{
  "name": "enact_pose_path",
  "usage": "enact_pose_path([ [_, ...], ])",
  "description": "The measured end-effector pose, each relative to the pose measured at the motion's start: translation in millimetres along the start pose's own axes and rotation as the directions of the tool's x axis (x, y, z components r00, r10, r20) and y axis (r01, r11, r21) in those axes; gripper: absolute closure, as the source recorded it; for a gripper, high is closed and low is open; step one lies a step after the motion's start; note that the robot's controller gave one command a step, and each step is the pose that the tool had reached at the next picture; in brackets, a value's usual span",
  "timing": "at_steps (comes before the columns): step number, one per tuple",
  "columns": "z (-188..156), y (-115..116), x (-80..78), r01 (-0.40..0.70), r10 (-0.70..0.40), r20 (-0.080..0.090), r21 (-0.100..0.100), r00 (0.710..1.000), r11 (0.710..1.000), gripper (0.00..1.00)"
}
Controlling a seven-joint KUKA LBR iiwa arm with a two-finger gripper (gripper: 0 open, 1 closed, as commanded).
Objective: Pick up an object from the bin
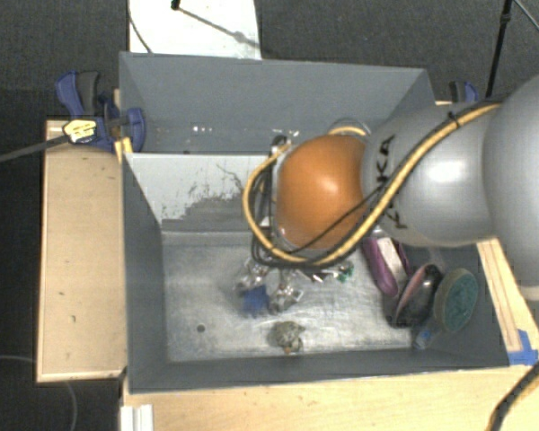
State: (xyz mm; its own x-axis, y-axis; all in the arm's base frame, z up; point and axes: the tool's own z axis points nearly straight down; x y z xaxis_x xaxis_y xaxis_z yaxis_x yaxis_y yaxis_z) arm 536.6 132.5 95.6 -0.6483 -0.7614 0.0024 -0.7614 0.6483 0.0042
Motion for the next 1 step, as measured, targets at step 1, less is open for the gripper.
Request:
enact_pose_path([
  [1, -221.9, 4.1, 17.1, 0.372, -0.372, 0.007, 0.013, 0.928, 0.928, 1.00],
])
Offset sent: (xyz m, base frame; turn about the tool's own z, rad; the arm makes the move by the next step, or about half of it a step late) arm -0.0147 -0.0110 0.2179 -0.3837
